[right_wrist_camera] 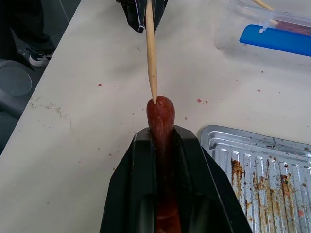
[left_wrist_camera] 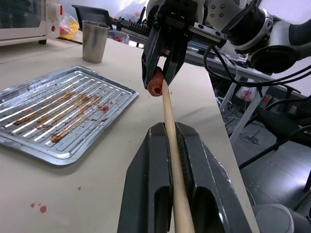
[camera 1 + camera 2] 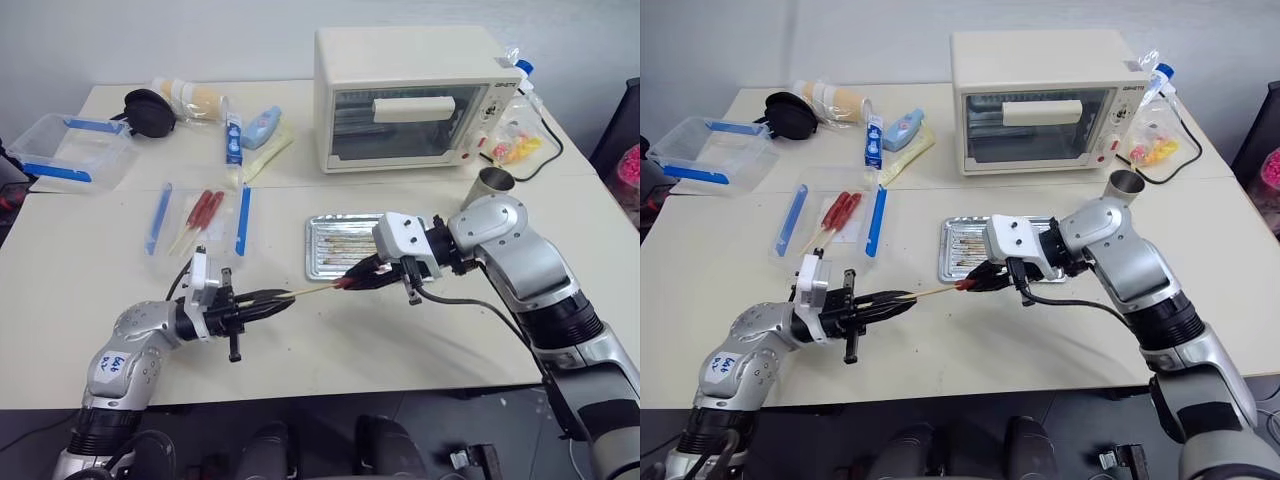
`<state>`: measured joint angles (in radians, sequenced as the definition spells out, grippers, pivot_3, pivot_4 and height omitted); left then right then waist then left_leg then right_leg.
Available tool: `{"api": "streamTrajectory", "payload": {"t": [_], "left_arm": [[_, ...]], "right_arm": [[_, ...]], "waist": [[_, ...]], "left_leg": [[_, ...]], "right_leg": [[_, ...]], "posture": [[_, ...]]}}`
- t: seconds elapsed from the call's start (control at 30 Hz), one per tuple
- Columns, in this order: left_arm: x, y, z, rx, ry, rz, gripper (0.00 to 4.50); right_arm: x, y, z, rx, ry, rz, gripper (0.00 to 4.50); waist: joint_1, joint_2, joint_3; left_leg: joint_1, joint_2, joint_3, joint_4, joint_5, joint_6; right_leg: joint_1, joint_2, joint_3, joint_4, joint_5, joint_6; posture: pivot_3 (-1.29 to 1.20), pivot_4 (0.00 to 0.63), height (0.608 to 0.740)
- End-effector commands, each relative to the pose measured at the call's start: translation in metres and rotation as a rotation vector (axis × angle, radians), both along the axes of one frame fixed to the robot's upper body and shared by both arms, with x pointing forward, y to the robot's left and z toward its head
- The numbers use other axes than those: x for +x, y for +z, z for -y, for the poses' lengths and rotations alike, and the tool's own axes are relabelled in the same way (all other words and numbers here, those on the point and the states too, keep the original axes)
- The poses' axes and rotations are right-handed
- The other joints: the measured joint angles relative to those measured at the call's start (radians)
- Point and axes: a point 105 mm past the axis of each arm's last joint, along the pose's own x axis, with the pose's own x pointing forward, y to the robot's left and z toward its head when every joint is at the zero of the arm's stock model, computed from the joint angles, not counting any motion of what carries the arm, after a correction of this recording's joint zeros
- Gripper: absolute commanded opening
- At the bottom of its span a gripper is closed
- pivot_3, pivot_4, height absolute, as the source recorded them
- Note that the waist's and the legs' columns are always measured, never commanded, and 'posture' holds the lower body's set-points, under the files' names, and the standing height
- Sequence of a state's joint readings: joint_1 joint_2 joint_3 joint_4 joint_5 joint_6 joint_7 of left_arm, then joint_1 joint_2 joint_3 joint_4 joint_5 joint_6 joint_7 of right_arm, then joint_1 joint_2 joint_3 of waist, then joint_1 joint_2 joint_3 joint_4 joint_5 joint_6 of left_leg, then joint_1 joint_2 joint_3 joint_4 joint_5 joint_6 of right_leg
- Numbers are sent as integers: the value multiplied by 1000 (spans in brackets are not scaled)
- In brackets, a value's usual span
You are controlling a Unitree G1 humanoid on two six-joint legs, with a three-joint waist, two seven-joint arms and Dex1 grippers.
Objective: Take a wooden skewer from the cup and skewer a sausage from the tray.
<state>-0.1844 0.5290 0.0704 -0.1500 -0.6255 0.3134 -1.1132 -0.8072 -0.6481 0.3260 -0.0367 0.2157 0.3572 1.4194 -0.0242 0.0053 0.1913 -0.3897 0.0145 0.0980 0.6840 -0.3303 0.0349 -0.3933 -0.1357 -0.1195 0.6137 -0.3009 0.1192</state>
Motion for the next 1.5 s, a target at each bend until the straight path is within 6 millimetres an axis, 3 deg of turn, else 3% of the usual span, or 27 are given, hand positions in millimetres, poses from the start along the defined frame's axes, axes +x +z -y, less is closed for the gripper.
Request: {"api": "streamTrajectory", "payload": {"t": [0.03,0.37,0.9,1.5], "left_arm": [[-2,4,-5,11,7,26,0],[-4,2,-11,22,24,19,0],[2,1,2,0,-4,24,0],[7,8,62,-73,-187,49,0]], "right_arm": [[-4,10,1,16,19,28,214],[-1,11,3,17,5,30,214],[-8,8,-6,22,44,19,214],[-19,11,-33,48,147,10,214]], "waist": [[0,0,0],[1,0,0],[1,0,0],[15,0,0]], "left_leg": [[0,0,0,0,0,0],[0,0,0,0,0,0],[0,0,0,0,0,0],[0,-1,1,1,0,0]], "right_leg": [[0,0,0,0,0,0],[0,0,0,0,0,0],[0,0,0,0,0,0],[0,0,0,2,0,0]], "posture": [[0,150,740],[0,150,740],[0,150,740],[0,150,740]]}}
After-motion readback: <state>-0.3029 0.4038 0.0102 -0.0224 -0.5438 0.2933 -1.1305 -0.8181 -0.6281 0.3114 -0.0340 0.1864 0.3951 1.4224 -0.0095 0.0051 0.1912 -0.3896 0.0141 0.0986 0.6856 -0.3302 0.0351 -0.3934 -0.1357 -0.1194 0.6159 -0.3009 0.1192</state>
